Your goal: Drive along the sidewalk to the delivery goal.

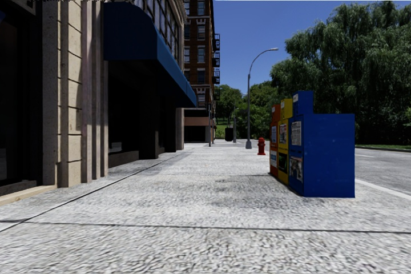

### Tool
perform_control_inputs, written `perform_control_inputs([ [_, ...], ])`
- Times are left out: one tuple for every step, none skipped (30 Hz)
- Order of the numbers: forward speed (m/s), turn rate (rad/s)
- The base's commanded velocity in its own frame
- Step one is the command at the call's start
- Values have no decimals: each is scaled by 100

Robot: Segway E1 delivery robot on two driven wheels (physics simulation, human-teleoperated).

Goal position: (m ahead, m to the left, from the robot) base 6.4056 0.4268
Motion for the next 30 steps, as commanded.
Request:
perform_control_inputs([
  [200, 0],
  [200, 0],
  [200, 0],
  [200, 0],
  [200, 0],
  [200, 0],
  [200, 0],
  [200, 0],
  [200, 0],
  [200, 0],
  [200, 0],
  [200, 0],
  [200, 0],
  [200, 0],
  [200, 0],
  [200, 0],
  [200, 0],
  [200, 0],
  [200, 0],
  [200, 0],
  [200, 0],
  [200, 0],
  [200, 0],
  [200, 0],
  [200, 0],
  [200, 0],
  [200, 0],
  [200, 0],
  [200, 0],
  [200, 0],
])
